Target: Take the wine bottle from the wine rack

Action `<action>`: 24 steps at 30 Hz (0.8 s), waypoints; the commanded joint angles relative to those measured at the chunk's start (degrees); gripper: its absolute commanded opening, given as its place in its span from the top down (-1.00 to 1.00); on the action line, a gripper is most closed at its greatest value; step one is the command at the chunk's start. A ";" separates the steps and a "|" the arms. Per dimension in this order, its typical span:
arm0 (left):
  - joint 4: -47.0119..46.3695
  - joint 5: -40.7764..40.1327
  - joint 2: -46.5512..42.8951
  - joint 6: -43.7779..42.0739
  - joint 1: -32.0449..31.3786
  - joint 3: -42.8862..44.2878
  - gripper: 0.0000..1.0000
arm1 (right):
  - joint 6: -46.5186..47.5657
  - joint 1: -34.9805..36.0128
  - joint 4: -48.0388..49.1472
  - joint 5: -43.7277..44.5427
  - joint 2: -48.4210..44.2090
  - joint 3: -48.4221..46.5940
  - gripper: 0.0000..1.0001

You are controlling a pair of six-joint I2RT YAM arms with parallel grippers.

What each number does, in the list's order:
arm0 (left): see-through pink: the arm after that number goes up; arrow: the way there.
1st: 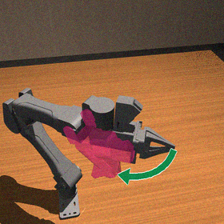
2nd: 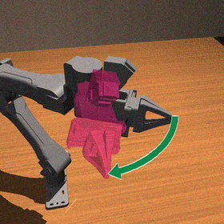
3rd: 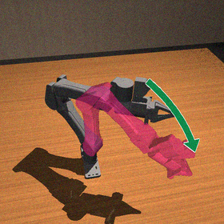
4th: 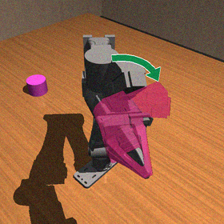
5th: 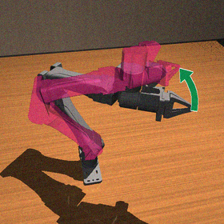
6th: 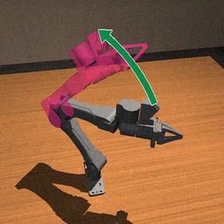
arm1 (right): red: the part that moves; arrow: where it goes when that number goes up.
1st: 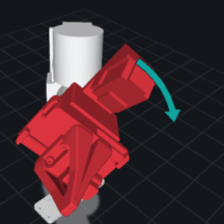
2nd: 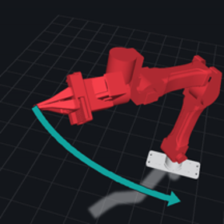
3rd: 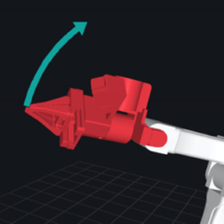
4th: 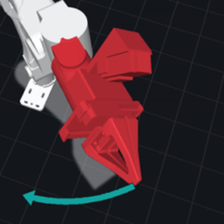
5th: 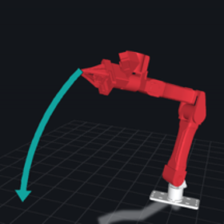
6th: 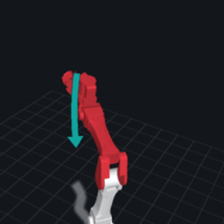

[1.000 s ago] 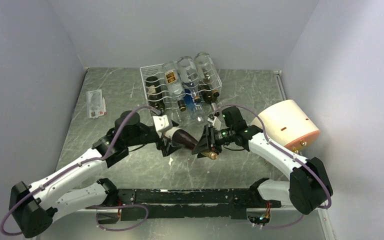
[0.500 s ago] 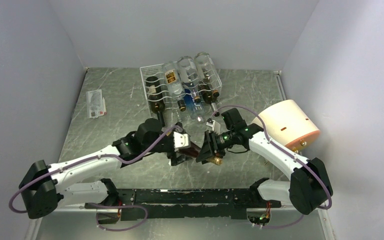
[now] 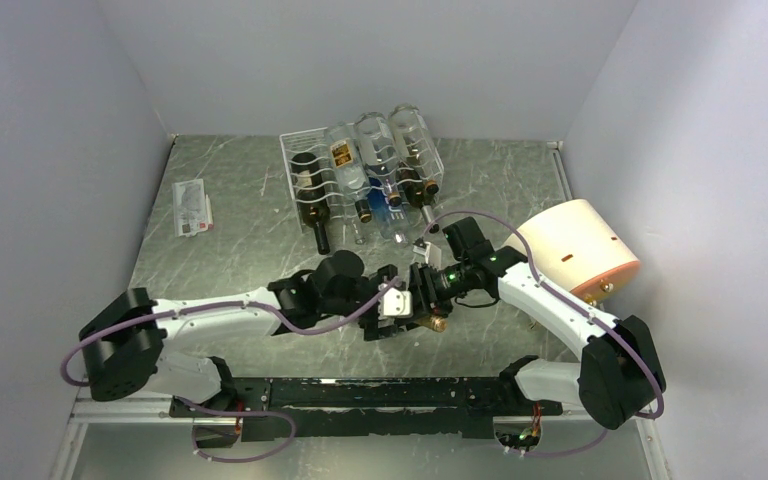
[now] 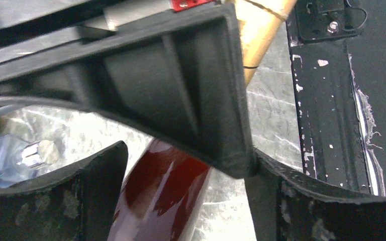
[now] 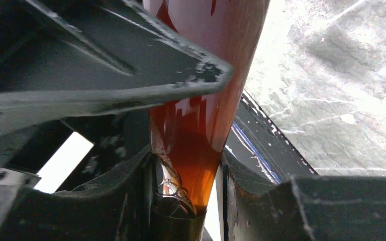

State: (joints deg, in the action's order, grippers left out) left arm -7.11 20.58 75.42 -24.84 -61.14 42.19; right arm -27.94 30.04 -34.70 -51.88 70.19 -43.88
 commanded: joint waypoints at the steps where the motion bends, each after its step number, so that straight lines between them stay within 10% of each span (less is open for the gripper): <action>1: -6.31 -4.58 3.27 -1.52 -1.67 1.30 -0.64 | 3.70 -0.36 10.53 -11.15 -4.19 -5.19 0.99; 24: -10.51 -9.70 6.16 1.73 -3.46 0.76 -0.33 | -5.20 -0.35 15.17 -13.77 -9.34 -5.90 -0.23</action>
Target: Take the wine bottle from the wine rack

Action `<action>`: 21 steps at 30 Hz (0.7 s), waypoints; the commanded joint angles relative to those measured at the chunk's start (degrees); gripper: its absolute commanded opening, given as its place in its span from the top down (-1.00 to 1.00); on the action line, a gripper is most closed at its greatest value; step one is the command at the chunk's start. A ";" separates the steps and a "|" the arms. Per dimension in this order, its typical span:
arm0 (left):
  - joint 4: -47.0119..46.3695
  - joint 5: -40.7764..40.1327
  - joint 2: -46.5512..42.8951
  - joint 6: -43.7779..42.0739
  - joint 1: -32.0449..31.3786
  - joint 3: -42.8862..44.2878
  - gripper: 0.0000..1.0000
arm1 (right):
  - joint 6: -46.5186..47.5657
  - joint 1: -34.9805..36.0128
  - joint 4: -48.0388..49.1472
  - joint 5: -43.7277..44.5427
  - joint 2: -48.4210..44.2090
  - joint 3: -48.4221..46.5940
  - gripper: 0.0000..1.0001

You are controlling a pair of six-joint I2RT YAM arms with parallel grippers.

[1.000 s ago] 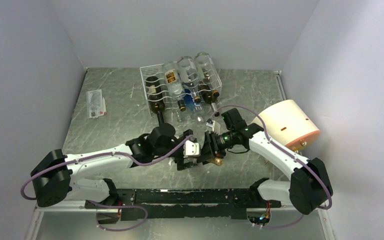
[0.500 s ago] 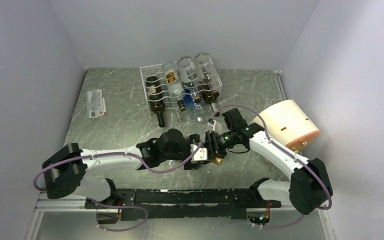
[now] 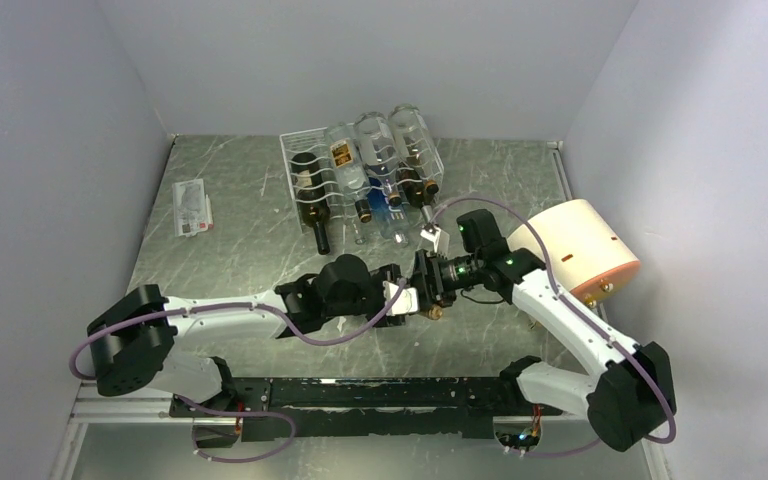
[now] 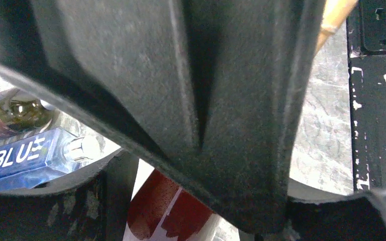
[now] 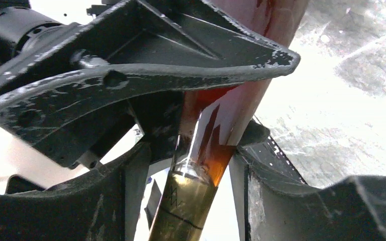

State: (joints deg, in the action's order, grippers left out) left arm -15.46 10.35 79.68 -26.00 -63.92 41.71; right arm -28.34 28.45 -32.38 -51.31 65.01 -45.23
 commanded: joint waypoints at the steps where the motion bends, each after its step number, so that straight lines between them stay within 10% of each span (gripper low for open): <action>1: -2.08 0.23 1.70 3.01 -0.68 1.18 -0.29 | -4.95 1.24 12.82 -14.30 -4.41 -4.67 -0.25; 11: 0.20 -3.73 -2.60 4.28 -0.77 0.97 0.33 | -7.93 1.17 16.30 -9.90 -7.21 -5.35 -0.40; 21: 2.45 -12.16 -10.74 8.60 -0.75 -1.14 0.86 | -0.16 1.08 -0.91 28.36 -11.56 -16.47 -0.98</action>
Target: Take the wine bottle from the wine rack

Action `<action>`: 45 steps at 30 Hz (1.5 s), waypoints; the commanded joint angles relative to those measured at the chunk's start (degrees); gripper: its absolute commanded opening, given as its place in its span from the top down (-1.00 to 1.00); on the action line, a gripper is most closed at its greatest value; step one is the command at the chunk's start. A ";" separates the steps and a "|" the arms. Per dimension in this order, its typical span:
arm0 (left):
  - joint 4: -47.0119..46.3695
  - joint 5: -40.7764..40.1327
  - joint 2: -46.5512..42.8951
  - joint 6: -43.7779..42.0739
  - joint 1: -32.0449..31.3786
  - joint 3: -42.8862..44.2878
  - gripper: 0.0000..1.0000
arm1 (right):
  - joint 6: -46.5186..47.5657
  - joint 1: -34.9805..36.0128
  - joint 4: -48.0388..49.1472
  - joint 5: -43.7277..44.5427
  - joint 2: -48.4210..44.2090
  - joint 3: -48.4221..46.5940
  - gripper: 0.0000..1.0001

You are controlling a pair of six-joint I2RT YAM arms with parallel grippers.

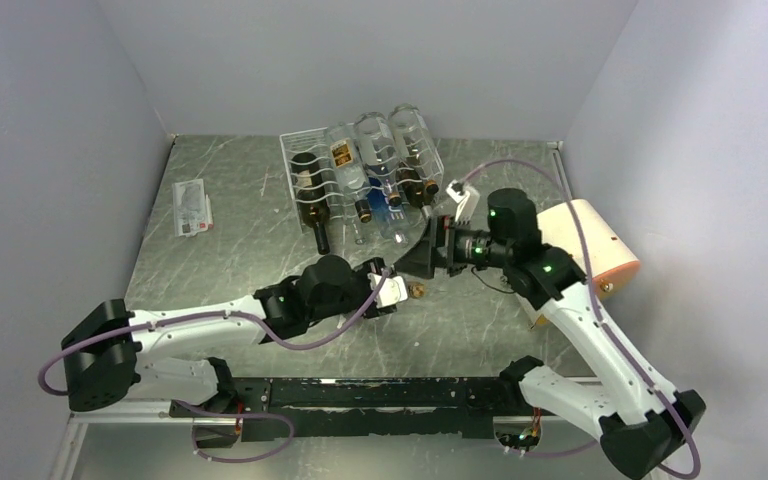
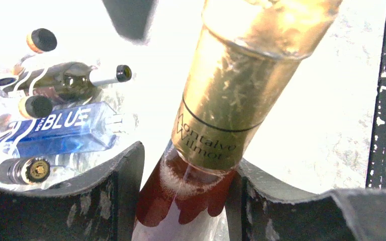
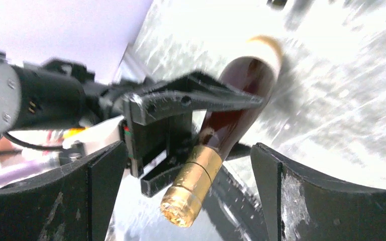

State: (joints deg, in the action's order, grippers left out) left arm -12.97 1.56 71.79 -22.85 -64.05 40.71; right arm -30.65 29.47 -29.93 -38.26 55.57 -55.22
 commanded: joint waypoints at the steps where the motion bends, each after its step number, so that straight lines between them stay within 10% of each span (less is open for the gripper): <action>1: 0.23 -4.34 -3.26 6.16 -0.63 -0.20 0.86 | 2.75 0.00 -4.95 18.84 -2.32 -8.57 -0.99; 10: -0.52 -15.24 -12.60 16.04 -0.55 -4.74 0.86 | 5.27 0.06 -11.91 37.08 -6.31 -11.34 -1.00; 25: 21.20 -34.38 -18.34 29.56 8.00 6.73 0.86 | 3.53 0.01 11.64 30.04 -6.20 8.54 -0.99; 37: 30.47 -28.53 -15.69 33.27 29.40 15.68 0.86 | 9.78 0.04 22.54 35.17 -7.11 12.50 -1.00; 45: 20.18 -25.54 -7.75 35.61 46.05 24.02 0.86 | 12.25 0.00 22.51 34.60 -6.10 14.14 -0.99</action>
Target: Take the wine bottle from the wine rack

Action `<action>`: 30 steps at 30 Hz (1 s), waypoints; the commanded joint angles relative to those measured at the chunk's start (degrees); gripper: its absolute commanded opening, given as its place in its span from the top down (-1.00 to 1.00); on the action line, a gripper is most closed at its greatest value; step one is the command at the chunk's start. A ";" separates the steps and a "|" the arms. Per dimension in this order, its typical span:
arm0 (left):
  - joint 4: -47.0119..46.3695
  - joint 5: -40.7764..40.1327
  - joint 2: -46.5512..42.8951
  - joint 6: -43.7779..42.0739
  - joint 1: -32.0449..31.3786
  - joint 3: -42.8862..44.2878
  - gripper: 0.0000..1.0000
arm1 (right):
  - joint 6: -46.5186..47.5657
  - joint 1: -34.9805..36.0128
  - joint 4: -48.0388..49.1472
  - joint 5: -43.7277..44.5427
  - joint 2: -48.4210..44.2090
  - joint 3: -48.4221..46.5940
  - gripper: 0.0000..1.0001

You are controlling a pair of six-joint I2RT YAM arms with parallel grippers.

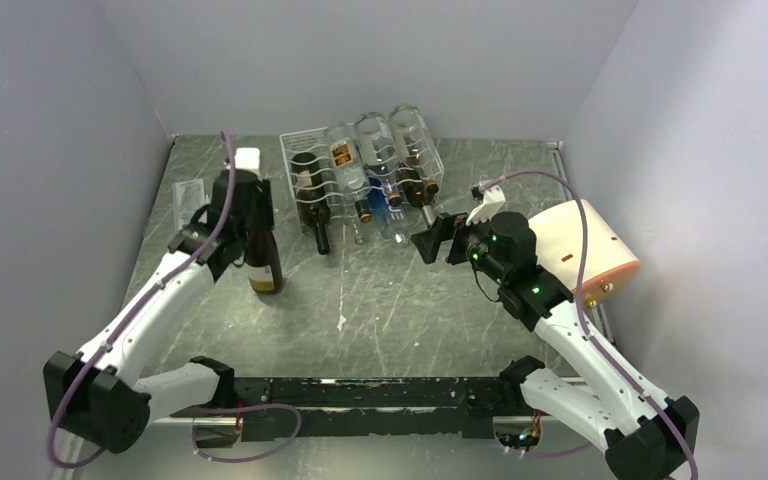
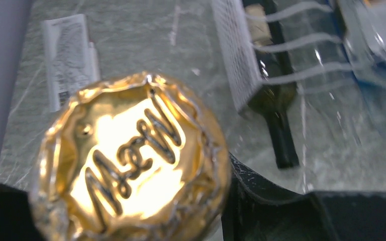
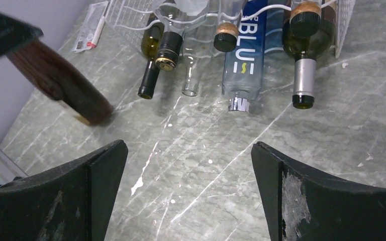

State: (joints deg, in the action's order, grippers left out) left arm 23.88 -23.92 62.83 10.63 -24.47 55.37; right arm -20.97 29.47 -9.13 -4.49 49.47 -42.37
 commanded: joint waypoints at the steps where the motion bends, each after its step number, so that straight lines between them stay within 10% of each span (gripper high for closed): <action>1: -18.98 -0.18 2.42 2.23 7.65 10.34 0.86 | 3.10 0.03 1.60 0.74 -0.30 1.44 -1.00; 12: -45.37 1.49 20.83 -8.26 16.65 20.98 0.86 | 3.30 0.01 1.61 -0.67 -1.98 1.59 -0.99; 30: -54.84 13.31 43.54 -9.78 26.28 34.90 0.86 | 2.43 0.01 -1.71 -0.95 -1.60 -0.25 -1.00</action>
State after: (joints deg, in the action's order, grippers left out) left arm -13.96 -14.17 109.78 1.15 0.38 86.35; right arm -18.61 29.47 -10.92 -5.17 47.75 -41.08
